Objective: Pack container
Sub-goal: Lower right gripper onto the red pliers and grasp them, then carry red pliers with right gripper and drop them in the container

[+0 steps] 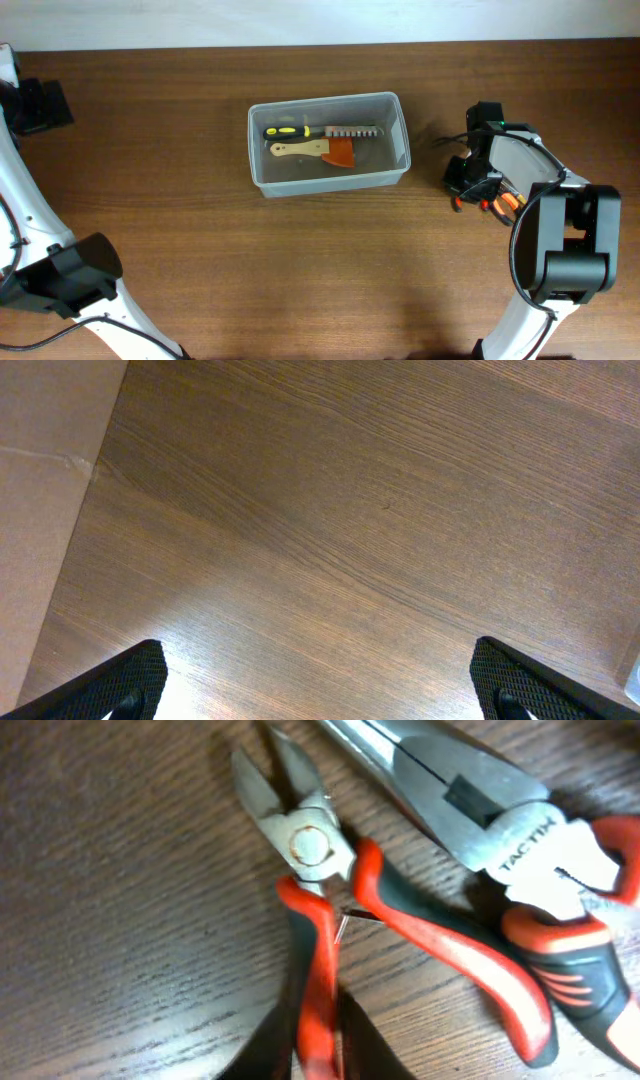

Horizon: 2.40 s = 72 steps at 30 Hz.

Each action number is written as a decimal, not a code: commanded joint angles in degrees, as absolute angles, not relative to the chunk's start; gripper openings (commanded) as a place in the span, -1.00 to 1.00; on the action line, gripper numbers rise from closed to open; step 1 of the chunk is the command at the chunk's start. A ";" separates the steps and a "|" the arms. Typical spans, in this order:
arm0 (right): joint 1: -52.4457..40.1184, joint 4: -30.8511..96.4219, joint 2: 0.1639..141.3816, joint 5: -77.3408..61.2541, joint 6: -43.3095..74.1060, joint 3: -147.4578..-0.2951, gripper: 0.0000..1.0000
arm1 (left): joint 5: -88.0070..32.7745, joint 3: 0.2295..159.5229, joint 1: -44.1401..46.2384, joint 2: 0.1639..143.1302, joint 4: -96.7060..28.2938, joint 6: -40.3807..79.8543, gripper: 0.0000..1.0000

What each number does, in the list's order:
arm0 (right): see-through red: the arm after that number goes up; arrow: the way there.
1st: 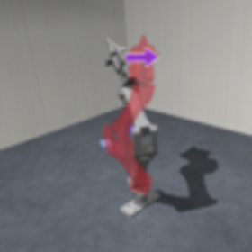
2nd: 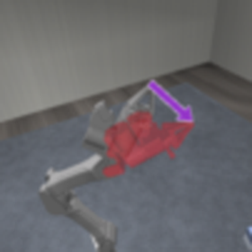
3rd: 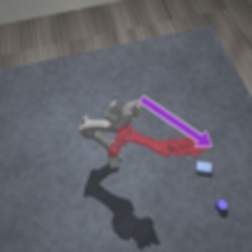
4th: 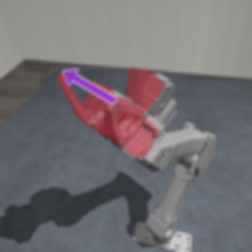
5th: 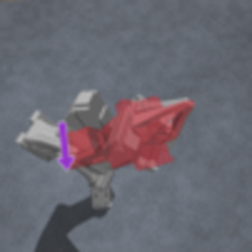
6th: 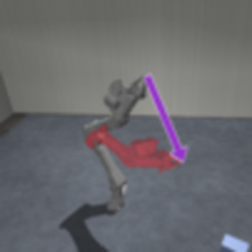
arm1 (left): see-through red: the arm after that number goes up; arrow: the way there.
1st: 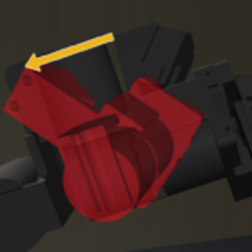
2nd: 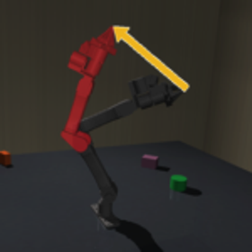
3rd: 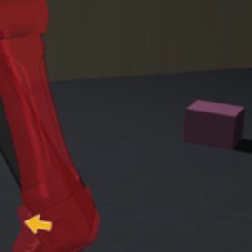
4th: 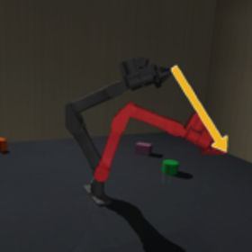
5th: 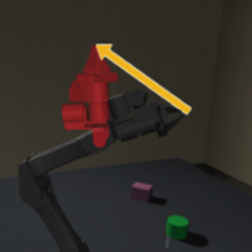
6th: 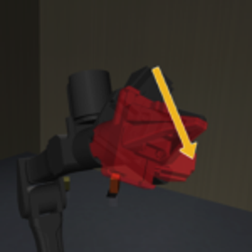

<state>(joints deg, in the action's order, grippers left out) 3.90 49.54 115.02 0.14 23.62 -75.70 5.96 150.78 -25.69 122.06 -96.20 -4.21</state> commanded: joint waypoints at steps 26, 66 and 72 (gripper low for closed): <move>-4.91 69.91 106.87 4.34 14.11 -100.84 -0.92 | 5.34 150.89 -25.93 122.63 -96.09 -3.44 0.98; -37.01 58.00 122.96 2.79 -27.09 -113.84 0.23 | 5.34 150.89 -25.93 122.63 -96.09 -3.44 0.98; -29.36 67.79 116.55 15.03 -15.05 -121.10 0.36 | 5.34 150.89 -25.96 122.63 -96.09 -3.44 0.98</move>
